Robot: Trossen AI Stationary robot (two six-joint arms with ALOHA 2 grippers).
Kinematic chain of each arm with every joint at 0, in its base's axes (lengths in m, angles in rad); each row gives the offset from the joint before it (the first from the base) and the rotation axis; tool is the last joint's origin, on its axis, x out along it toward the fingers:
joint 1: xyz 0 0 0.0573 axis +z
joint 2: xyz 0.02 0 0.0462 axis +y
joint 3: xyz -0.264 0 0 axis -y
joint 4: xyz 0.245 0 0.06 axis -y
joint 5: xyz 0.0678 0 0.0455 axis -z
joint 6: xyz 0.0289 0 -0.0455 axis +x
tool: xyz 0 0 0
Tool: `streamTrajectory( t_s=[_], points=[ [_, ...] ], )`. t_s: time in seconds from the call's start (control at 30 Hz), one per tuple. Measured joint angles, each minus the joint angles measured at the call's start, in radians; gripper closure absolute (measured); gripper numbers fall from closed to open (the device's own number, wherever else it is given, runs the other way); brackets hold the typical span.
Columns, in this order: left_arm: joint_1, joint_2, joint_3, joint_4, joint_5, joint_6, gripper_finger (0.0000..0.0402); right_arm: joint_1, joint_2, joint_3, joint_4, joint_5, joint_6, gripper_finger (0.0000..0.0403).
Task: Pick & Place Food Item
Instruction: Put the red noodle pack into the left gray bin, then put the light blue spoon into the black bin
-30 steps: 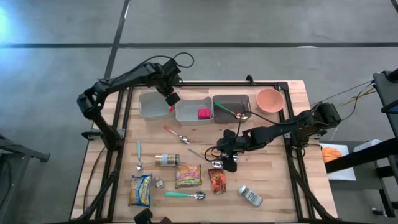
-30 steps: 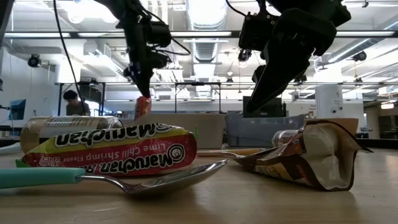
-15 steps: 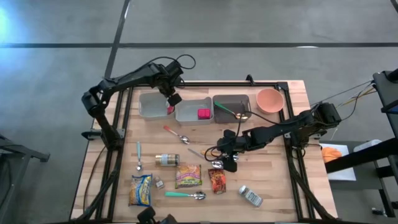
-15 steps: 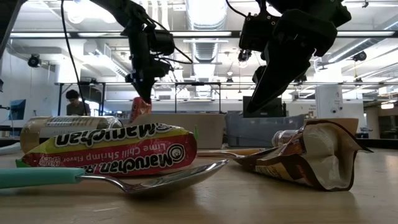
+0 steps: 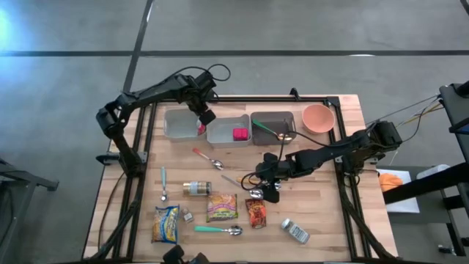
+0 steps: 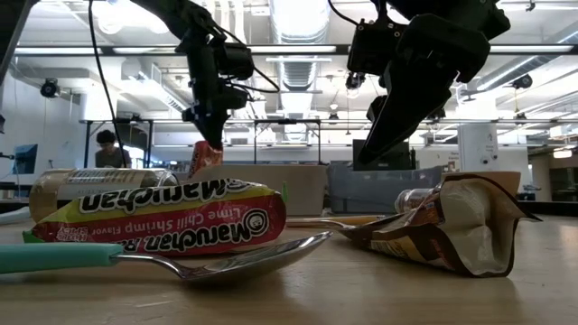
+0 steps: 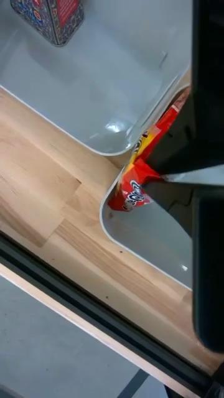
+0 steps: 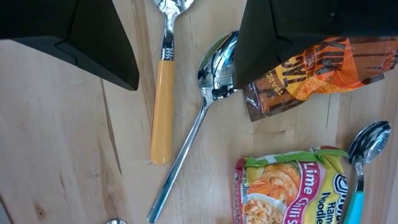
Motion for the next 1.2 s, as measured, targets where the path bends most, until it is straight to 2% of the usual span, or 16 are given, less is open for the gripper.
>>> streamTrajectory(
  t_s=[0.27,0.47,1.0,1.2],
  points=[
    [0.0,0.0,0.0,0.0,0.0,-0.026,0.0274,0.0,0.0,0.0,0.0,0.0,0.0,0.0145],
    [0.0,-0.003,0.001,-0.001,0.0,-0.034,0.0231,0.0,0.0,0.0,0.0,0.0,0.0,0.0145],
    [0.0,-0.02,0.008,-0.009,0.0,-0.052,0.0222,0.0,0.0,0.0,0.0,0.0,0.0,0.0145],
    [0.0,-0.095,0.008,-0.051,0.0,-0.052,0.0222,0.0,0.0,0.0,0.0,0.0,0.001,0.0145]
  ],
)
